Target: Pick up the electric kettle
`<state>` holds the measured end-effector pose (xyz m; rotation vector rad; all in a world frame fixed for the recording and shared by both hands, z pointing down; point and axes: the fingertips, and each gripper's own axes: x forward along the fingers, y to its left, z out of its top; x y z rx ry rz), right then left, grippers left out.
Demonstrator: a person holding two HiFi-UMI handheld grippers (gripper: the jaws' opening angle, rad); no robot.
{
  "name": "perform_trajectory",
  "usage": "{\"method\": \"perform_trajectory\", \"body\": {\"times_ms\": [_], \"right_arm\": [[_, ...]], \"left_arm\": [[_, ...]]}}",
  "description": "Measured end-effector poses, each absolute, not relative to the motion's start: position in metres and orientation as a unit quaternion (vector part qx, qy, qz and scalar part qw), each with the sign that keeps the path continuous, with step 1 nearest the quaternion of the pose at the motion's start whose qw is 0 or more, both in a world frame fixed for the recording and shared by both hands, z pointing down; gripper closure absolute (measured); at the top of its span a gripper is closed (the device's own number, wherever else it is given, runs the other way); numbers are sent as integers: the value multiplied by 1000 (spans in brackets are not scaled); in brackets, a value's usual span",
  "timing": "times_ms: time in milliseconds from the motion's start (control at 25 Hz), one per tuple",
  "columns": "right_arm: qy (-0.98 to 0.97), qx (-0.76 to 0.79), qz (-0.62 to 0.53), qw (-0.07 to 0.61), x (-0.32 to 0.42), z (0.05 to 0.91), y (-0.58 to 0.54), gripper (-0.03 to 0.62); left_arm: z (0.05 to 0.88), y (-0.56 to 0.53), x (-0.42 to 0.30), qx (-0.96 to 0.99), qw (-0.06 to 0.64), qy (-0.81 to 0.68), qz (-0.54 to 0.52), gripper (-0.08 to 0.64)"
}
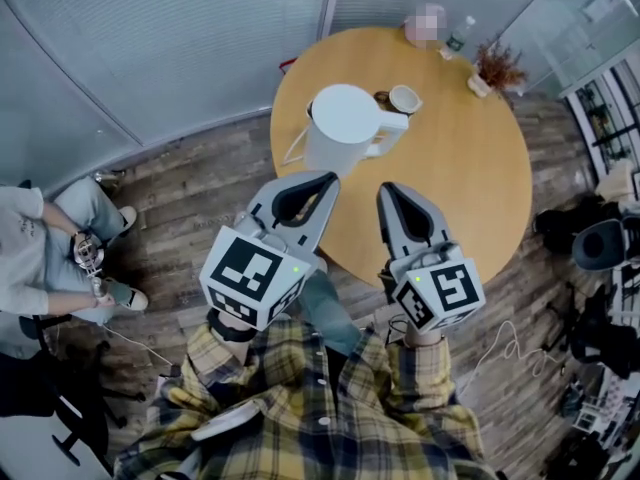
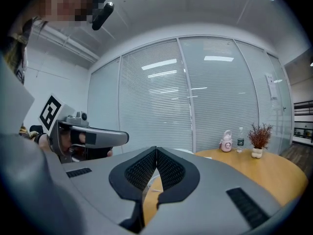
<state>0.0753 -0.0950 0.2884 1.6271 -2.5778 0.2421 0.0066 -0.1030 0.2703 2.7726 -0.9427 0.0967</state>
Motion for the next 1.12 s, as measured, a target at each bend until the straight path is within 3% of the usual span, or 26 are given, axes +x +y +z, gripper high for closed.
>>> {"method": "perform_trajectory", "body": {"times_ms": [1120], "right_arm": [[-840, 531, 97, 63, 137, 309, -197, 558]], "left_arm": [[273, -207, 49, 929, 117, -349, 45, 557]]}}
